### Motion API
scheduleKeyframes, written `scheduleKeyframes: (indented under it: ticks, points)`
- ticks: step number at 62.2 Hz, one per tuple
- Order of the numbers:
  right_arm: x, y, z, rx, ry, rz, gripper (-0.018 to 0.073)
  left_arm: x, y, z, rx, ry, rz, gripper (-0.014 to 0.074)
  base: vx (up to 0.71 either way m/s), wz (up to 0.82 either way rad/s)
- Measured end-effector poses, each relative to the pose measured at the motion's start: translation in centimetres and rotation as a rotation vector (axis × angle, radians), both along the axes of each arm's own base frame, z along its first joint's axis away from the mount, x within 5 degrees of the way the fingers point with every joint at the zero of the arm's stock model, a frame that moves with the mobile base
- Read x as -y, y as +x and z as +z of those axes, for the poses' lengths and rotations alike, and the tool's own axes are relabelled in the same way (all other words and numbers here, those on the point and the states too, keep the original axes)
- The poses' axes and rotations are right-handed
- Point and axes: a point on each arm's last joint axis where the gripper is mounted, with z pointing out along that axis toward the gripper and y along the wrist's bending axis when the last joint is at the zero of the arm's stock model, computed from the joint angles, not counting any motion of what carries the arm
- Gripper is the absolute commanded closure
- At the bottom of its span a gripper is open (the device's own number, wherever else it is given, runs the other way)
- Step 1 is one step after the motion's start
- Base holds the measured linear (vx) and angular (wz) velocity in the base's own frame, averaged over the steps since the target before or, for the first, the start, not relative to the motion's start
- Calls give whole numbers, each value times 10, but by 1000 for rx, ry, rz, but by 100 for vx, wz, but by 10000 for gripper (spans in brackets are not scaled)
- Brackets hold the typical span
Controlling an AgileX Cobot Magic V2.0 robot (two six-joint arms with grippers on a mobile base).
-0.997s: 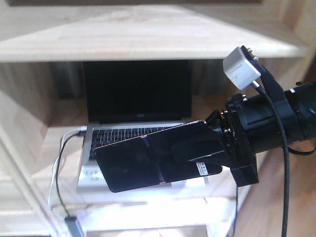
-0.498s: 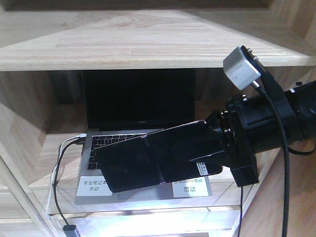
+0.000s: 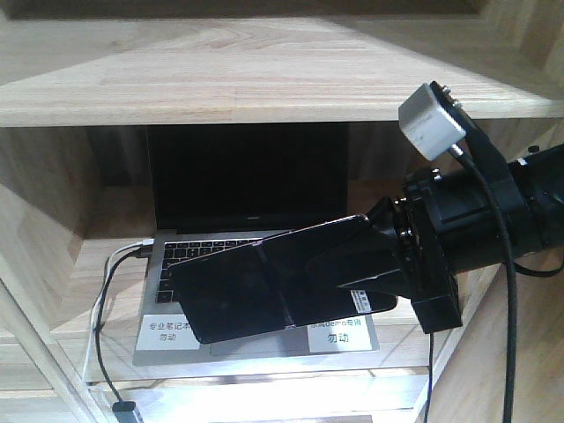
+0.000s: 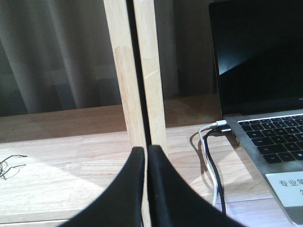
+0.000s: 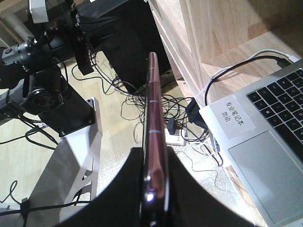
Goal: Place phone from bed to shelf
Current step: 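Approach the shelf, holding the phone above the laptop, then raise the right gripper with the phone onto the upper shelf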
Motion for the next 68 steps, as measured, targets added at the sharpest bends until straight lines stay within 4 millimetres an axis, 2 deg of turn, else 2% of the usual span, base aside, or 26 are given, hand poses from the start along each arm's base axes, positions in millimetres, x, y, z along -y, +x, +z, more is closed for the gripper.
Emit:
scheduleKeyframes:
  ticks: [31, 38, 45, 56, 68]
  points:
    - [0, 0, 0, 0, 0, 0, 561, 0, 0, 0, 0, 0, 0, 595, 0, 0]
    - [0, 0, 7, 24, 7, 1, 561, 0, 0, 0, 0, 0, 0, 595, 0, 0]
    - [1, -3, 29, 93, 29, -4, 561, 0, 0, 0, 0, 0, 0, 595, 0, 0]
    - [2, -11, 78, 195, 87, -17, 561, 0, 0, 0, 0, 0, 0, 595, 0, 0]
    - [4, -16, 120, 298, 136, -48, 561, 0, 0, 0, 0, 0, 0, 595, 0, 0]
